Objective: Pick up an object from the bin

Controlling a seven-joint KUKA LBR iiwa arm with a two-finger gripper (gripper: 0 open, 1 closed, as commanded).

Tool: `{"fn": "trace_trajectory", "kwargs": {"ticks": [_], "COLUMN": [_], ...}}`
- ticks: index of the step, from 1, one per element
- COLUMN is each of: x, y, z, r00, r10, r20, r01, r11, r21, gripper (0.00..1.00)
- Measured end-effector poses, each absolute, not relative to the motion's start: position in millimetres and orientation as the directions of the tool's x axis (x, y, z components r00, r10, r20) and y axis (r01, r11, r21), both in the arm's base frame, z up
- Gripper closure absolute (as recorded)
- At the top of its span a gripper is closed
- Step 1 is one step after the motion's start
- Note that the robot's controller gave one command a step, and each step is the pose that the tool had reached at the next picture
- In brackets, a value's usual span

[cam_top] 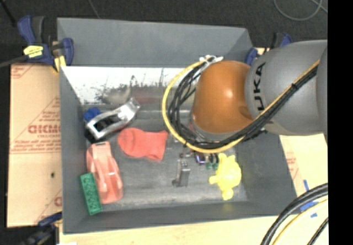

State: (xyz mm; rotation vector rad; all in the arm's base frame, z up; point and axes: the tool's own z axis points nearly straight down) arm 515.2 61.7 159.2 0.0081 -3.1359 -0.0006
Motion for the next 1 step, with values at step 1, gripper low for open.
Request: {"fn": "trace_trajectory", "kwargs": {"ticks": [1], "x": [517.0], "y": [61.5], "z": [163.6], "r00": [-1.0], "r10": [-0.003], "r20": [-0.002], "r01": [-0.003], "r11": [1.0], "r21": [0.001], "gripper": [0.0]}}
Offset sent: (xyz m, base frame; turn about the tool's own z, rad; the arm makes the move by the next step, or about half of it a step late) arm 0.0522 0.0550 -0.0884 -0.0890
